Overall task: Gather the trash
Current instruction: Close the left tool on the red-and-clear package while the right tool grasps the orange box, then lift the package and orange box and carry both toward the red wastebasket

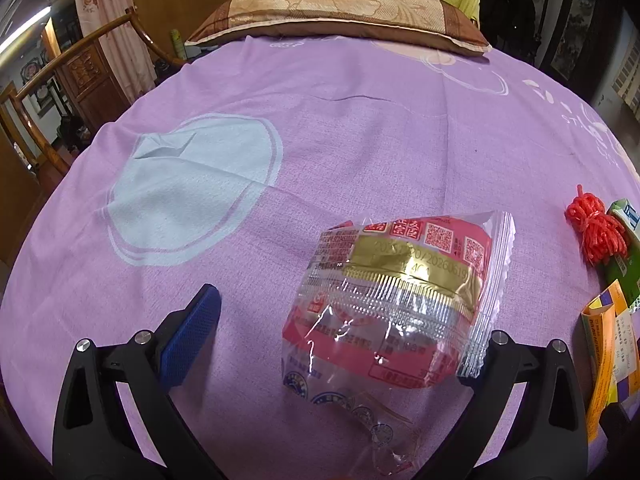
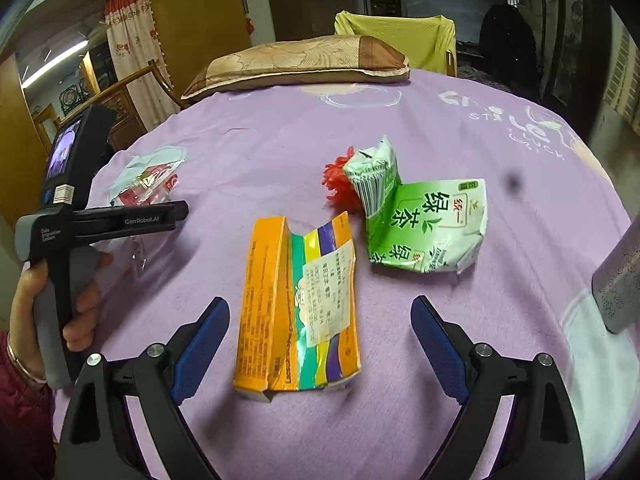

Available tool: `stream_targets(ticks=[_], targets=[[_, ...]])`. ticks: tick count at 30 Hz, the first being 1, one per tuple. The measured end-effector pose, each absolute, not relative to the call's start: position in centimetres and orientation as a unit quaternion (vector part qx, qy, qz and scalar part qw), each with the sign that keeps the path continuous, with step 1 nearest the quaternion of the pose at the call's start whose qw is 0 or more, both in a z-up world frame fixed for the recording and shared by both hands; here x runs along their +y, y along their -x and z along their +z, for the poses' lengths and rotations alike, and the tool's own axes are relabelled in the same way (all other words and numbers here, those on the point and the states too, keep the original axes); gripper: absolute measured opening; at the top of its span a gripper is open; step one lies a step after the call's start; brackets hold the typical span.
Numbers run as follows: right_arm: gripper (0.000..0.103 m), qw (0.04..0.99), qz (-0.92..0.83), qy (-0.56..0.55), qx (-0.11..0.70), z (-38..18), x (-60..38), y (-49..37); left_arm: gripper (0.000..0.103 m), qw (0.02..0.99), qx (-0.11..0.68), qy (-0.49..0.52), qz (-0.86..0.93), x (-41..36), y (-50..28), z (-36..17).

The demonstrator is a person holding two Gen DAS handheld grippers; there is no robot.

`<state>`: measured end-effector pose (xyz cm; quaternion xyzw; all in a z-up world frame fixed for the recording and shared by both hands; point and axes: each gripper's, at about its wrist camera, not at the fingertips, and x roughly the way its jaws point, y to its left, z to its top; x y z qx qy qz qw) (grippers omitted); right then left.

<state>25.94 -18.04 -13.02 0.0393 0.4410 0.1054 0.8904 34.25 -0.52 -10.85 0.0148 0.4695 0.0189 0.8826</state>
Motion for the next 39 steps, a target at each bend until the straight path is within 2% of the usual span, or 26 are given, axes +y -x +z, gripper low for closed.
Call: stream_targets(ticks=[4, 11, 12, 14, 16, 22, 32, 33, 38, 39], targets=[[0.097, 0.891, 0.112, -0.022, 0.440, -12.8, -16.6, -26.7, 0.098, 0.883, 0.470, -0.015, 0.019, -0.5, -34.3, -10.9], [0.096, 0.884, 0.093, 0.018, 0.458, -14.3, -15.2, -27.7, 0.097, 0.880, 0.475, -0.015, 0.014, -0.4, -34.5, -10.8], [0.093, 0.883, 0.090, 0.018, 0.460, -14.5, -15.3, -27.7, 0.097, 0.879, 0.477, -0.014, 0.010, -0.4, -34.5, -10.8], [0.064, 0.878, 0.096, 0.015, 0.469, -14.9, -15.4, -27.8, 0.097, 0.879, 0.477, -0.004, -0.006, -0.2, -34.5, -10.6], [0.056, 0.881, 0.095, 0.007, 0.464, -14.6, -15.7, -27.5, 0.097, 0.883, 0.469, 0.005, -0.018, -0.2, -34.4, -10.1], [0.057, 0.878, 0.094, -0.006, 0.470, -14.7, -16.2, -27.1, 0.097, 0.894, 0.447, 0.014, -0.030, -0.3, -34.1, -9.2], [0.060, 0.876, 0.091, -0.010, 0.473, -14.7, -16.3, -27.1, 0.096, 0.886, 0.461, 0.021, -0.039, -0.5, -34.7, -9.9], [0.060, 0.877, 0.091, -0.009, 0.472, -14.8, -16.3, -27.1, 0.095, 0.887, 0.460, 0.022, -0.039, -0.4, -34.6, -9.9], [0.057, 0.879, 0.085, -0.003, 0.469, -14.8, -16.2, -26.9, 0.064, 0.887, 0.455, 0.031, -0.067, -0.5, -34.3, -9.7], [0.057, 0.879, 0.086, -0.008, 0.469, -14.7, -16.3, -26.9, 0.063, 0.889, 0.452, 0.030, -0.068, -0.5, -34.2, -9.5]])
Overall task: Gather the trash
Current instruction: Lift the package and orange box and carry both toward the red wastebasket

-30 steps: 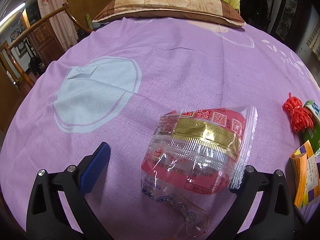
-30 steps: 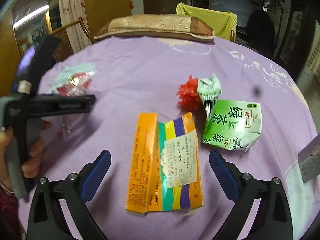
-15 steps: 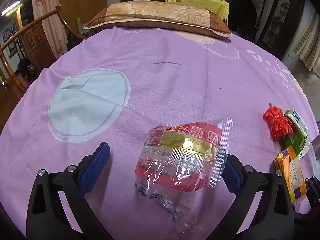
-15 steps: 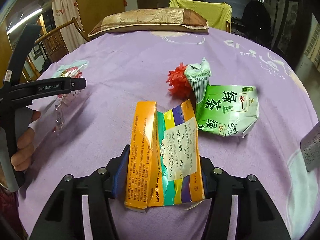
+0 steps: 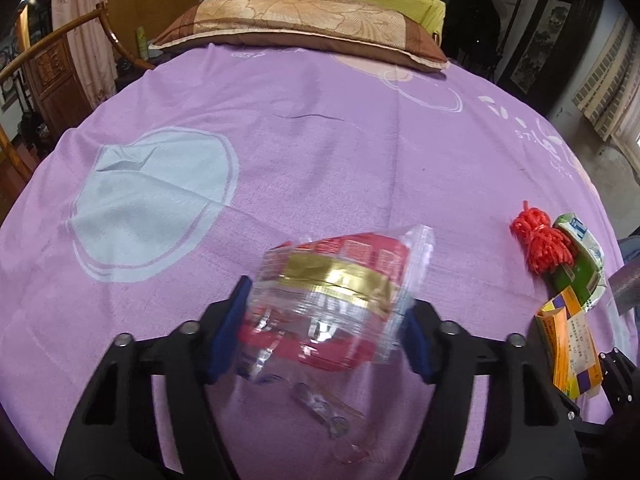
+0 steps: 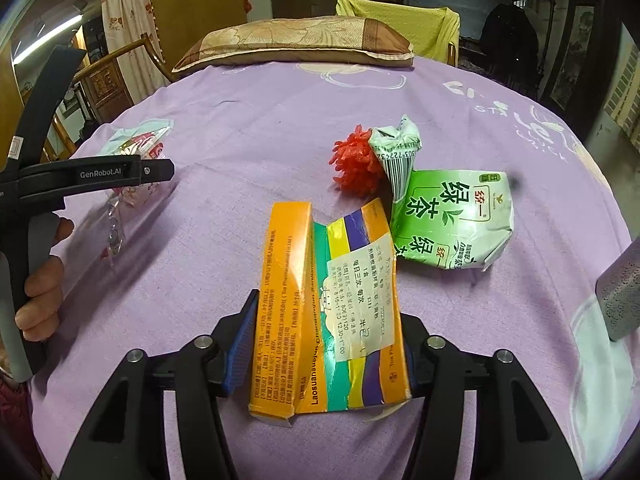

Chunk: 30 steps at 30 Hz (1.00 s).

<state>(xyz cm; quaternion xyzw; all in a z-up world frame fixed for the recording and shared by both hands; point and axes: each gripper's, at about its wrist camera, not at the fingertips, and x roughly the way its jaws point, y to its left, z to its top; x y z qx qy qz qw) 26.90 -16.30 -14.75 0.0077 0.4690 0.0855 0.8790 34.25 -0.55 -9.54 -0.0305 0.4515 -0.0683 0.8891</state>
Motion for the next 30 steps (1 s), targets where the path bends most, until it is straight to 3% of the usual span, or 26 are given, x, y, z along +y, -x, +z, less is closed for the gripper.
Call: stream_targets(ticks=[12, 23, 30], targets=[[0.056, 0.890, 0.099, -0.057, 0.442, -12.6, -17.6, -26.0, 0.062, 0.922, 0.368, 0.050, -0.107, -0.3, -31.7, -6.1], [0.056, 0.893, 0.120, -0.078, 0.426, -11.3, -17.8, -24.6, 0.062, 0.918, 0.368, 0.067, -0.129, 1.3, -28.6, -6.0], [0.056, 0.896, 0.138, -0.093, 0.412, -10.6, -17.7, -23.1, 0.062, 0.931, 0.338, 0.070, -0.115, 3.7, -24.9, -2.6]])
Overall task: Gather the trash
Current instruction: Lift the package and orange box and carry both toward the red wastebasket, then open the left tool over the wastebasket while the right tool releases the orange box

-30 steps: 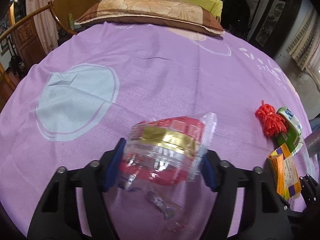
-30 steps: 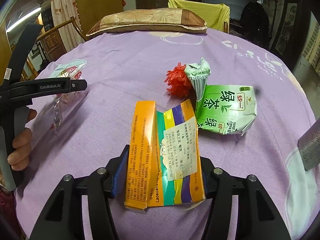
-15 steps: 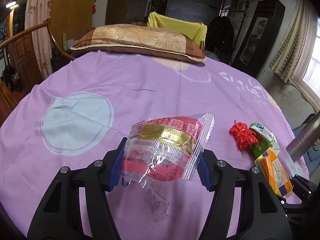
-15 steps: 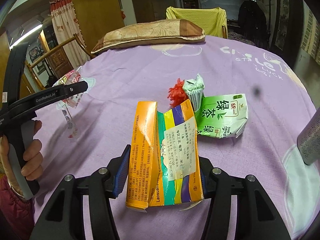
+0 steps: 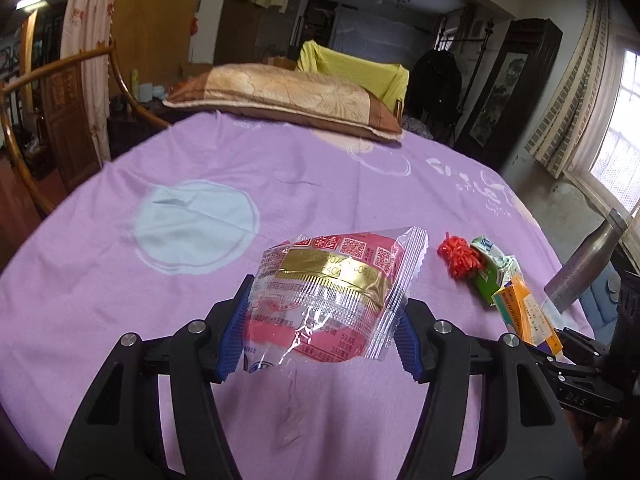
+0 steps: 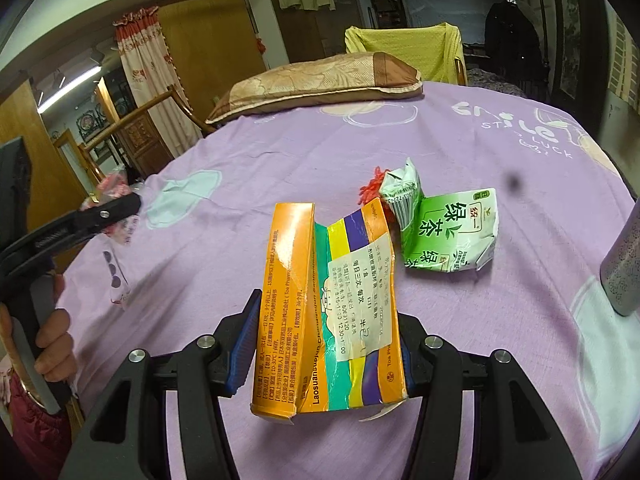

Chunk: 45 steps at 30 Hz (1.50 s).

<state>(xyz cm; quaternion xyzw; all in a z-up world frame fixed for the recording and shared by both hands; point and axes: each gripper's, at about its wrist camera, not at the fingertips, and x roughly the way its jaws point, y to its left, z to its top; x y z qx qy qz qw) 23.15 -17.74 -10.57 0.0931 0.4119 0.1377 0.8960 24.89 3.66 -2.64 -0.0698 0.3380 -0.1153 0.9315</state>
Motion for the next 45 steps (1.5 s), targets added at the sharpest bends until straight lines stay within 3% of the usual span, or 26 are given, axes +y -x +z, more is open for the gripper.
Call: stream_targets(ticks=[23, 36, 37, 41, 45], targets=[[0.056, 0.908, 0.183, -0.114, 0.361, -7.7, -14.0, -16.4, 0.061, 0.958, 0.271, 0.086, 0.026, 18.6, -6.5, 1.7], [0.056, 0.886, 0.288, -0.062, 0.357, -4.5, -2.7, -12.7, 0.062, 0.923, 0.336, 0.152, 0.107, 30.3, 0.9, -7.7], [0.056, 0.883, 0.296, -0.056, 0.360, -4.5, -1.5, -12.6, 0.063, 0.919, 0.345, 0.157, 0.109, 31.0, 1.0, -8.8], [0.056, 0.871, 0.323, -0.035, 0.368, -4.3, 2.5, -11.8, 0.086, 0.900, 0.384, 0.165, 0.127, 33.1, 1.4, -13.1], [0.056, 0.855, 0.354, -0.013, 0.379, -4.3, 6.8, -10.7, 0.092, 0.887, 0.406, 0.171, 0.141, 34.2, 1.6, -15.7]])
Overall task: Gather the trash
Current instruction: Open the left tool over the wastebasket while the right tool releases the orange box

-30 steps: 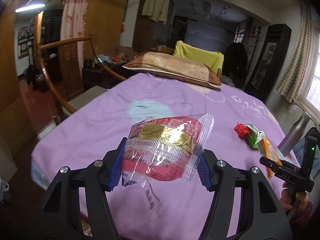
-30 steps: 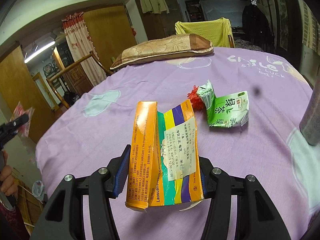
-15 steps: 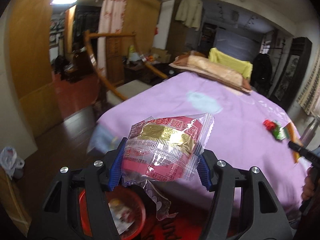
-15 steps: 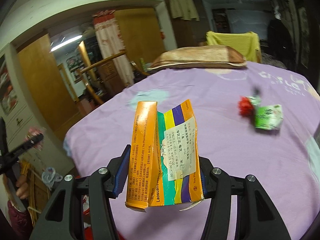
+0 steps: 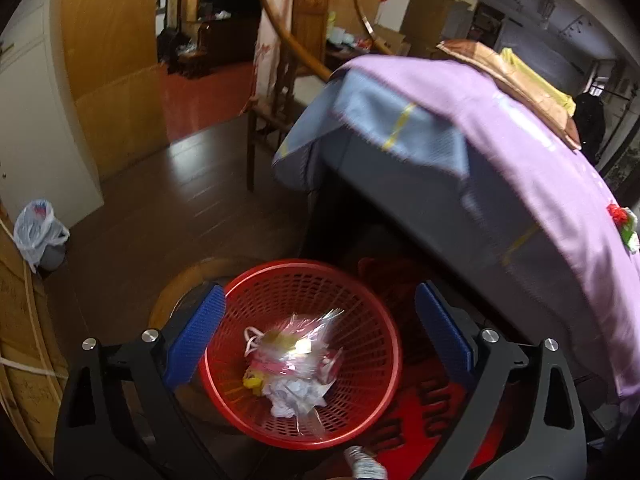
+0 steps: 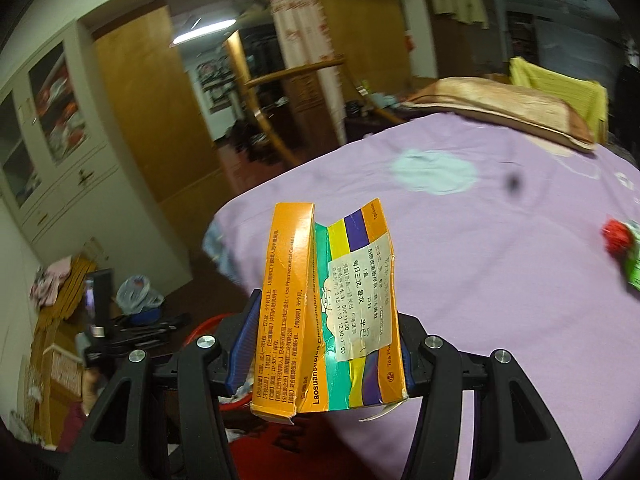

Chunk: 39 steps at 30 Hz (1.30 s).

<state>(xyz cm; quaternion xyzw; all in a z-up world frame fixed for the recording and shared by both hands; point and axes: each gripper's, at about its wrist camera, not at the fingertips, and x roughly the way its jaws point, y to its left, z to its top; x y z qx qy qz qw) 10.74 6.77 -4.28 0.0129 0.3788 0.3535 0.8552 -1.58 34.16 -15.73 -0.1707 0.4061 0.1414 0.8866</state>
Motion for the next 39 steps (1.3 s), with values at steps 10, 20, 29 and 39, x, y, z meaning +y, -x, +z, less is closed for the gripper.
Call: stream_targets(ticks=[10, 20, 29, 39], targets=[[0.056, 0.801, 0.429, 0.052, 0.415, -6.2, 17.3, -8.0, 0.096, 0.875, 0.389, 0.152, 0.245, 38.7, 4.4, -15.7], [0.056, 0.747, 0.464, 0.103, 0.465, -10.4, 25.0, -6.4, 0.096, 0.858, 0.397, 0.134, 0.298, 41.1, 5.9, -16.8], [0.068, 0.735, 0.465, 0.135, 0.475, -13.5, 29.6, -6.2, 0.096, 0.844, 0.416, 0.139, 0.309, 42.5, 6.3, -18.2], [0.069, 0.746, 0.456, 0.131, 0.468, -13.2, 28.1, -6.3, 0.096, 0.850, 0.412, 0.127, 0.302, 41.4, 6.1, -17.4]])
